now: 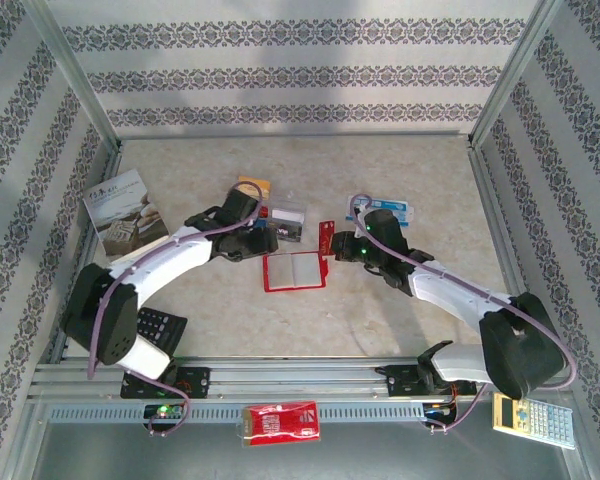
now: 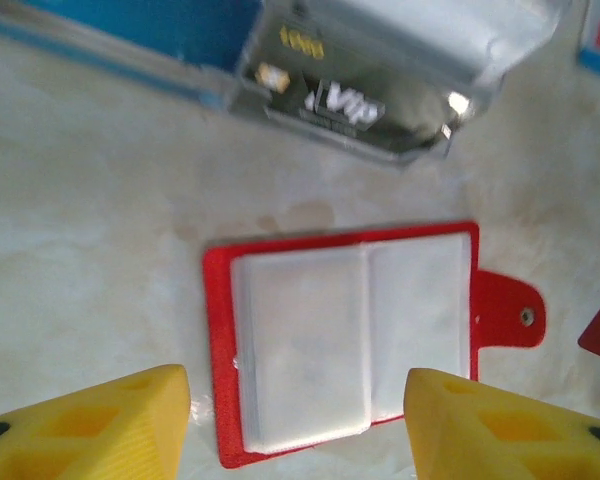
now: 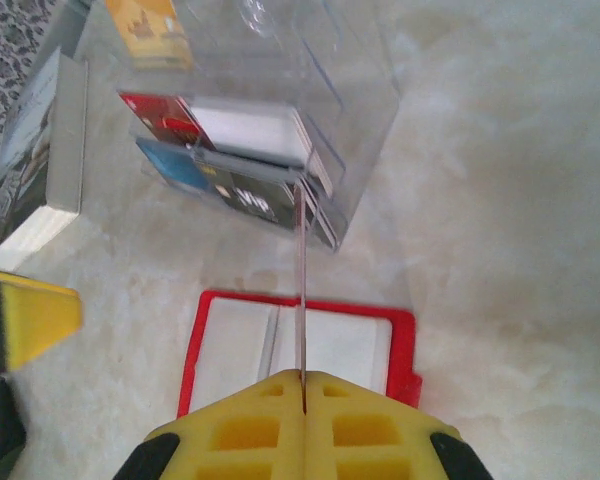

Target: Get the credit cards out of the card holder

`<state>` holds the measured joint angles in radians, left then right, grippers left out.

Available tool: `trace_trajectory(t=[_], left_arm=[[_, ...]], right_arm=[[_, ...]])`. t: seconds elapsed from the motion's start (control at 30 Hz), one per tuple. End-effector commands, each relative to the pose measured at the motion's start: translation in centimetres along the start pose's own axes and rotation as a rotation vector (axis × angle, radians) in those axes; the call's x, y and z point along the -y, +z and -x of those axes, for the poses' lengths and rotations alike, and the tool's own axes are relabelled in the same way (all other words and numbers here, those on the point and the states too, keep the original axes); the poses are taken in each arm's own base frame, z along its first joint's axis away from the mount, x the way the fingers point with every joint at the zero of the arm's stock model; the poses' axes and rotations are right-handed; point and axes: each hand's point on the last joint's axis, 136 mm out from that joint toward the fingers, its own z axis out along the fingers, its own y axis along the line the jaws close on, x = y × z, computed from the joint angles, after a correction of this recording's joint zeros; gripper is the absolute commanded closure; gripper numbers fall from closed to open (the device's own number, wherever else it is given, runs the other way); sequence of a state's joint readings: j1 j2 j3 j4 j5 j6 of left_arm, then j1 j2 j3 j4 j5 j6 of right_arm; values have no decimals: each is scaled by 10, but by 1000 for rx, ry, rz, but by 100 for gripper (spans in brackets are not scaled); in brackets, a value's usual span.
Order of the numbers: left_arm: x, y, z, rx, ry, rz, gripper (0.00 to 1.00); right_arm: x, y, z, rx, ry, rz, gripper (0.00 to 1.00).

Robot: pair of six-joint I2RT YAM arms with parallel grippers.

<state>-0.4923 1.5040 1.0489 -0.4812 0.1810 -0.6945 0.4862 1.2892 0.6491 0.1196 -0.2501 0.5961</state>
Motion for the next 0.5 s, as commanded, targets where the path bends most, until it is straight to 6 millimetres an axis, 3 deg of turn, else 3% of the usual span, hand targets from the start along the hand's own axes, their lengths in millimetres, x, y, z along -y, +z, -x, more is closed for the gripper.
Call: trace_trajectory(t=[0.0,0.27,0.33,0.47], left_arm=[[-20,-13,11,43,-44,23,37],[-58,-40,44,135,-132,4,16],[-69,-44,52,154,-147,7,2],[-83,-47,65,179,-172,4,0]], right_arm=[[-8,-7,25,55,-134,-21,100],[-46,8,50,15,-357,43,100],[-53,19,52,-21,-423,32,100],[-74,42,57,-87,-571,42,100]])
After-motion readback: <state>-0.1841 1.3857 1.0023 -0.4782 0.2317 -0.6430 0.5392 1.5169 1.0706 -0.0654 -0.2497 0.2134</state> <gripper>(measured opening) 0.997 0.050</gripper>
